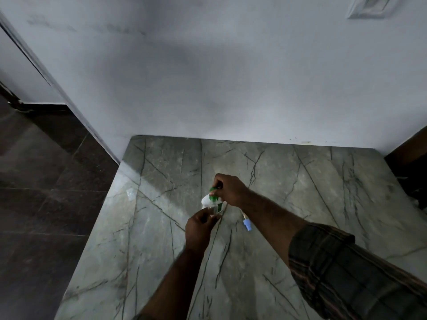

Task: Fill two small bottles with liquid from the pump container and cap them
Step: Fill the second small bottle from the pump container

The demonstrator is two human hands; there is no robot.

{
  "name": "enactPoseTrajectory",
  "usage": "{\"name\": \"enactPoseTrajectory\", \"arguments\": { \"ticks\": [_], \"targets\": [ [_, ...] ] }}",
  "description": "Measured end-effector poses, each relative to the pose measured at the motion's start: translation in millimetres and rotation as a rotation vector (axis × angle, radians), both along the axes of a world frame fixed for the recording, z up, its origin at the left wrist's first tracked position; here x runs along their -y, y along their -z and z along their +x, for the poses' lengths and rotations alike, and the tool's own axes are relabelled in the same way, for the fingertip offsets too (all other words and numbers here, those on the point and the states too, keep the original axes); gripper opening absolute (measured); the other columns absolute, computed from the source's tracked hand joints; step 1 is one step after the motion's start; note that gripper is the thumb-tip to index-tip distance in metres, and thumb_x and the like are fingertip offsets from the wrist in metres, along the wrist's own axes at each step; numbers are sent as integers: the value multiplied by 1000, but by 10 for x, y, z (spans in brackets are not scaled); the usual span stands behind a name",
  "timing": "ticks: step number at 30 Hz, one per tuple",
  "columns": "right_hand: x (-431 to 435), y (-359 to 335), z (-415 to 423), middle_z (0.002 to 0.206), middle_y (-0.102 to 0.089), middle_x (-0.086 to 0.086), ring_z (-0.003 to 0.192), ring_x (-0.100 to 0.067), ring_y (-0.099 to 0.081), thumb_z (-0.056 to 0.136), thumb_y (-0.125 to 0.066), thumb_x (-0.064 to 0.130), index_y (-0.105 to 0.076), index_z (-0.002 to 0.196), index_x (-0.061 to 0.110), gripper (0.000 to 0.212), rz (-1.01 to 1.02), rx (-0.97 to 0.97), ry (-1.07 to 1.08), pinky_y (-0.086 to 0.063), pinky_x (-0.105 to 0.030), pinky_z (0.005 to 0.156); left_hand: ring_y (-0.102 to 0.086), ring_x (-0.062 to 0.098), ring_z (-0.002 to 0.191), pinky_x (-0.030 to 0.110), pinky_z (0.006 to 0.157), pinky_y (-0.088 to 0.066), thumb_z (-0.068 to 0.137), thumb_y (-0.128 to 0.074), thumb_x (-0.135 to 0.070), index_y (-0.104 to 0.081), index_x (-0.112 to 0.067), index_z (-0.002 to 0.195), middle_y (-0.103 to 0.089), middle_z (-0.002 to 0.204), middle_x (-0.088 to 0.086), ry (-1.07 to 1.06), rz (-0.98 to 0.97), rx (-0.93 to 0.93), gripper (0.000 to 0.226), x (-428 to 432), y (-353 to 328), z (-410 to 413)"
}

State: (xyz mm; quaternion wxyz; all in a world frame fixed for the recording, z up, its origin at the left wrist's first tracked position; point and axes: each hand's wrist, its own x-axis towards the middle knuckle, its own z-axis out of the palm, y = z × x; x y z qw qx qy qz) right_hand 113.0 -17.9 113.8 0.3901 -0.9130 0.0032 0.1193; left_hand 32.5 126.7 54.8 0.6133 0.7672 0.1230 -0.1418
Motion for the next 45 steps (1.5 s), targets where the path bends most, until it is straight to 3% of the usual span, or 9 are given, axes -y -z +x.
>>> {"name": "enactPoseTrajectory", "arguments": {
  "ticks": [11, 17, 21, 25, 29, 32, 38, 41, 45],
  "targets": [
    [-33, -52, -5, 91, -70, -14, 78, -27, -69, 80, -80, 15, -66, 90, 1, 23, -33, 31, 25, -58, -38, 68, -73, 15, 94, 43, 90, -60, 84, -79, -23, -74, -26, 110, -78, 99, -4, -30, -29, -19, 27, 47, 26, -2],
    [-33, 83, -66, 89, -67, -7, 76, -14, -54, 84, -75, 19, -62, 93, 6, 20, -64, 29, 14, -34, -19, 56, -73, 10, 89, 39, 88, -61, 83, -79, -28, -73, -21, 116, -78, 93, -7, -22, -29, -40, 34, 33, 75, -38],
    [-25, -13, -33, 89, -68, -9, 74, -15, -56, 82, -77, 18, -63, 91, 4, 22, -41, 26, 5, -42, -24, 59, -73, 16, 96, 41, 91, -60, 84, -78, -24, -72, -23, 116, -78, 101, -3, -26, -50, -39, 32, 49, 21, -29],
    [-27, -23, -40, 83, -63, -2, 74, -13, -55, 82, -76, 16, -63, 89, 6, 18, -33, 44, 12, -36, -19, 55, -74, 18, 93, 41, 88, -60, 84, -79, -21, -73, -28, 107, -78, 96, -3, -36, -64, -41, 24, 54, 7, -14],
    [-61, 52, -80, 86, -63, -4, 78, -16, -59, 87, -72, 16, -60, 91, 9, 14, -40, 30, 17, -52, -33, 65, -74, 13, 87, 37, 85, -61, 83, -79, -25, -75, -19, 113, -78, 90, -6, -22, -45, -44, 30, 40, 39, -27],
    [-69, -8, -58, 87, -63, -9, 81, -27, -65, 87, -72, 14, -59, 94, 3, 19, -14, 11, 11, -58, -46, 74, -73, 19, 92, 44, 89, -60, 85, -78, -25, -74, -21, 114, -78, 96, -3, -20, -28, -21, 30, 33, 14, -9],
    [-49, -52, -24, 91, -72, -12, 73, -25, -71, 83, -79, 22, -62, 95, 7, 26, 72, -134, 143, -60, -39, 73, -74, 13, 91, 45, 89, -60, 84, -78, -26, -72, -46, 90, -79, 93, -9, -9, -39, 3, 21, 28, -23, -9],
    [-45, 4, -44, 91, -72, -11, 69, -19, -67, 84, -77, 24, -58, 90, 12, 24, 77, -143, 152, -58, -34, 69, -74, 18, 89, 49, 89, -60, 84, -78, -27, -71, -42, 90, -78, 90, -6, -2, -17, -9, 17, 37, 25, 3],
    [-49, -23, -67, 99, -71, -16, 85, -29, -69, 87, -74, 24, -55, 89, 12, 24, 14, -129, 111, -58, -41, 78, -73, 17, 95, 49, 92, -59, 85, -78, -23, -74, -28, 110, -78, 99, -4, -12, -31, -15, 26, 46, 29, -5]
  ]
}}
